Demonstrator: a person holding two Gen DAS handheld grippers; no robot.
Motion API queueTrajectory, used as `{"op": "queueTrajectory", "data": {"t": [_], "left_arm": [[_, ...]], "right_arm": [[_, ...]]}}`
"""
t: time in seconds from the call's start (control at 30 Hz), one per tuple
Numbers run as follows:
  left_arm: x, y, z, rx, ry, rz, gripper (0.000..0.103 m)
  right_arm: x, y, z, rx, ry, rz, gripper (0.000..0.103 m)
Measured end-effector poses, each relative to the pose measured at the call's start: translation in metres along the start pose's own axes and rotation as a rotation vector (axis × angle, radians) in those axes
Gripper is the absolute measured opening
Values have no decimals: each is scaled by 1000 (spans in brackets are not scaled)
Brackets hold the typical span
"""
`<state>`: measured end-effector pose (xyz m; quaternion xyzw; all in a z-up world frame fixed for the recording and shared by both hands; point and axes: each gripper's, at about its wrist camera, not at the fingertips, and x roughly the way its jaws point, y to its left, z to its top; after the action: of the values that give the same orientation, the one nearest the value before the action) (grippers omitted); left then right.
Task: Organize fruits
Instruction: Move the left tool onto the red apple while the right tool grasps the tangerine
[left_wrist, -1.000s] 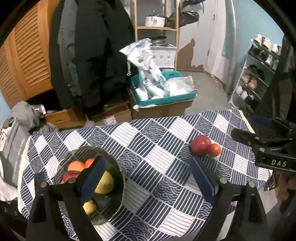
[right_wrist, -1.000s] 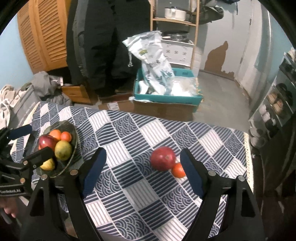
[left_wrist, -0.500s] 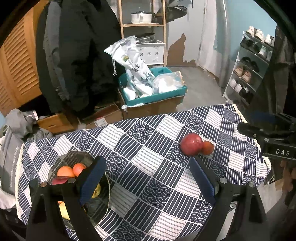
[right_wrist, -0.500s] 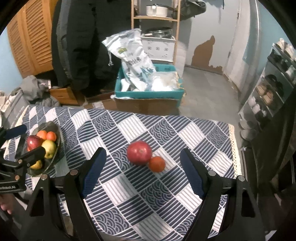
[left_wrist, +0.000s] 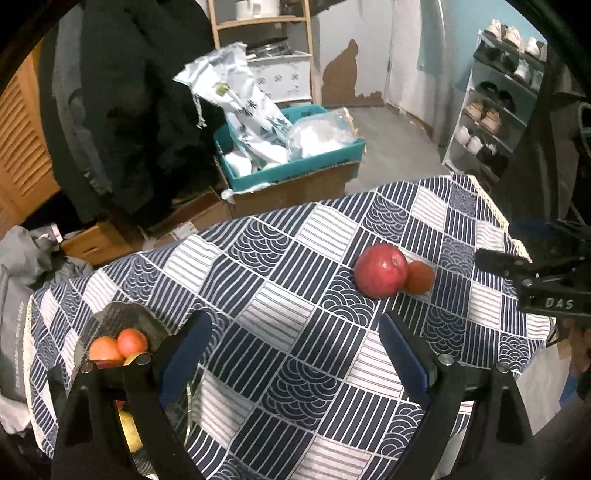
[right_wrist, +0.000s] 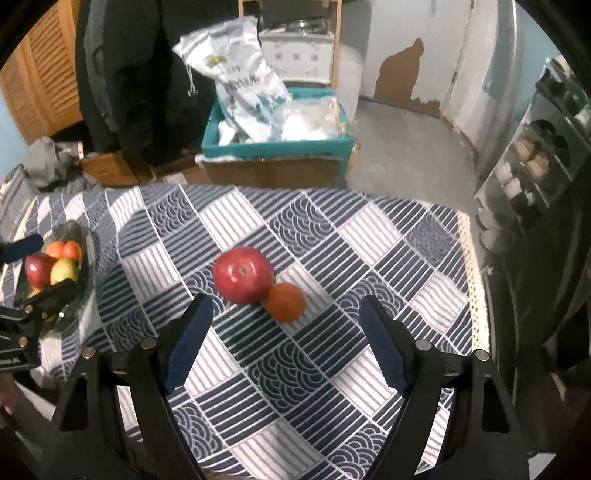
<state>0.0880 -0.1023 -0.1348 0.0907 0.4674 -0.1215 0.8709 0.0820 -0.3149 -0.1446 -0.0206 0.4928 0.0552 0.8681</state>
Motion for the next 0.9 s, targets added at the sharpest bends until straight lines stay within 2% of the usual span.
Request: {"op": "queueTrajectory", "data": {"t": [0.3, 0.6, 0.8, 0.9], "left_arm": [[42, -18, 1, 45, 38, 11, 93], [77, -29, 6, 57, 76, -22, 93], [93, -33, 2, 70, 110, -50, 93], [99, -36, 0, 80, 119, -54, 93]], "right_arm": [[64, -5, -11, -40, 113, 27, 81], [111, -8, -15, -60, 185, 44, 81], [137, -10, -14, -48, 219, 70, 72], [145, -12, -15, -38, 228, 80, 64]]}}
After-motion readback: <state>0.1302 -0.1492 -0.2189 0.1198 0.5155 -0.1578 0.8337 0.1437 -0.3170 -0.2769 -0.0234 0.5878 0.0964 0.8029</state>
